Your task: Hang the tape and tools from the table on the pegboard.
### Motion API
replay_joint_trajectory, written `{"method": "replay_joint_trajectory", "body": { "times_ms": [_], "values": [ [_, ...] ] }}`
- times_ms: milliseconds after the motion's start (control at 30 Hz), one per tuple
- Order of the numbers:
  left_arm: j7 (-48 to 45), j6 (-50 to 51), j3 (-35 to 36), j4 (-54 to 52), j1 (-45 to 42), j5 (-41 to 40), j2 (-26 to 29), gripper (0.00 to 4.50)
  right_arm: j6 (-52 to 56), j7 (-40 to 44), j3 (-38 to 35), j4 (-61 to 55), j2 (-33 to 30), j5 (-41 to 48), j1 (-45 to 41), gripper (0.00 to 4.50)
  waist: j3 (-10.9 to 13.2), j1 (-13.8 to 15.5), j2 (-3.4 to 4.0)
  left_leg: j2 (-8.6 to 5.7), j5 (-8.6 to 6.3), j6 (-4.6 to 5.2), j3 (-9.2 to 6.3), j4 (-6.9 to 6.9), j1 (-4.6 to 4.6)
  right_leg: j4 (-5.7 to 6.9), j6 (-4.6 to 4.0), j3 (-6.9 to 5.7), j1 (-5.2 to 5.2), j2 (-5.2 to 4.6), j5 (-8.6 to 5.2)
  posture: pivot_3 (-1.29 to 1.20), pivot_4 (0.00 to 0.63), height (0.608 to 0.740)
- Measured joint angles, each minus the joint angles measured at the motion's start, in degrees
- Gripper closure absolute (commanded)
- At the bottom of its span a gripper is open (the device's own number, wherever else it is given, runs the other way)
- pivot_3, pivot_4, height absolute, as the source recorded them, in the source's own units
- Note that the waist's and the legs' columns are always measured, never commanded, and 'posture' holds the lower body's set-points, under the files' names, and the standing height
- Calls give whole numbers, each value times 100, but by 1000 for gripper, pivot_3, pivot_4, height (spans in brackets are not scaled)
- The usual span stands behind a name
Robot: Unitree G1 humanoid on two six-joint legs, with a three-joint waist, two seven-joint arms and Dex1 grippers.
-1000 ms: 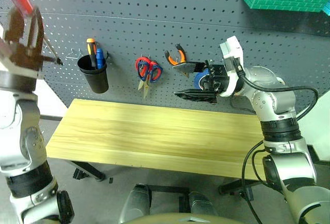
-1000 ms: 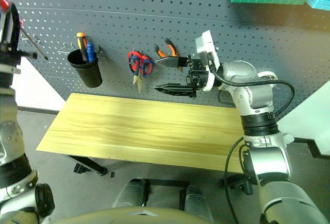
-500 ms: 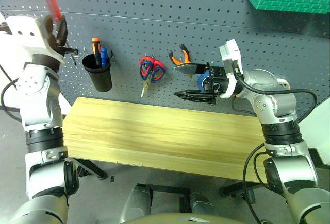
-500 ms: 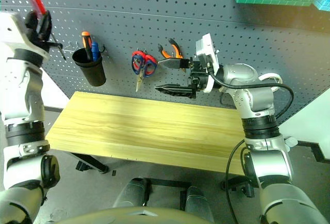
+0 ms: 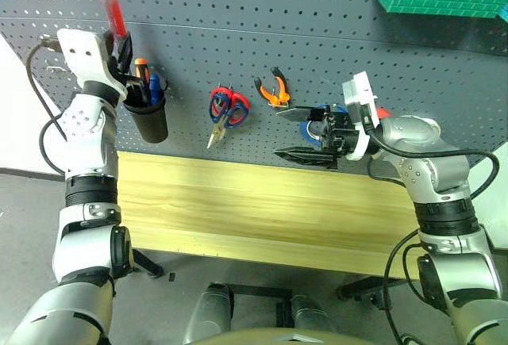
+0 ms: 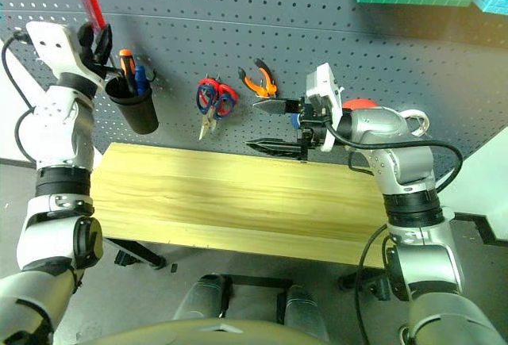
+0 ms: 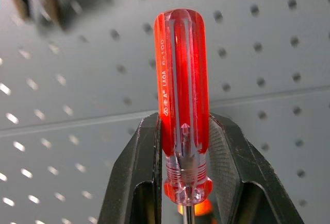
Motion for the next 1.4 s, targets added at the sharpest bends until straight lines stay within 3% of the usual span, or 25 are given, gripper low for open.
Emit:
{"method": "replay_joint_trajectory", "body": {
  "times_ms": [33, 233, 400, 700, 900, 1033, 1200, 1400],
  "values": [
    [25, 12, -20, 42, 2, 13, -25, 3593, -2, -11, -1, -3, -11, -1, 7, 0, 0, -25, 0, 0, 0, 0, 0, 3, 0, 1, 0, 1, 0, 0, 0, 175, 82, 740],
    [222, 136, -68, 155, 215, 126, -89, 1602, -79, -73, -1, -67, -62, -56, 69, 0, 0, -175, 0, 0, 0, 0, -2, 6, 0, 5, 0, 1, 1, -1, 0, 163, 87, 740],
    [250, 378, -66, -609, 672, 116, -75, 9, -86, -131, -2, -94, -115, -62, 120, 0, 1, -297, 2, 1, 0, 1, -2, 6, -1, 7, 0, 2, 0, -2, 0, 146, 94, 740],
    [-318, 1376, 242, -3011, 2178, -733, 159, 9, 149, -254, -154, -296, -349, 79, 394, 0, 9, -477, 14, 3, 0, 1, -3, 9, 3, 8, -4, 5, 2, -7, -2, 124, 114, 740],
    [-2264, 1488, 492, -3671, 3941, -1803, 578, 9, 244, -259, -204, -500, -450, 120, 1064, 0, 22, -669, 30, 5, -2, 1, 3, 3, 8, 2, -8, 11, -4, -12, -4, 129, 128, 740],
    [-3836, 1181, 128, -3755, 4735, -1887, 1043, 9, -38, -294, -177, -434, -434, -64, 1304, 0, 42, -747, 57, 6, -13, -17, 5, 3, 8, -17, -12, 9, -12, -24, -3, 127, 141, 740],
    [-4740, 812, -394, -3277, 4511, -1875, 768, 9, -401, -234, -100, -138, -374, -245, 1579, 0, 90, -772, 111, 9, -13, -14, 13, 14, -22, -73, -16, 6, -1, -27, 0, 116, 144, 740],
    [-5471, 215, -520, -2180, 3969, -1674, 817, 9, -796, 1, 32, 147, -415, -493, 1803, 0, 105, -774, 106, 9, -16, 27, 27, -2, -33, -49, -19, 8, -38, -27, 2, 137, 141, 740]
  ]
}}
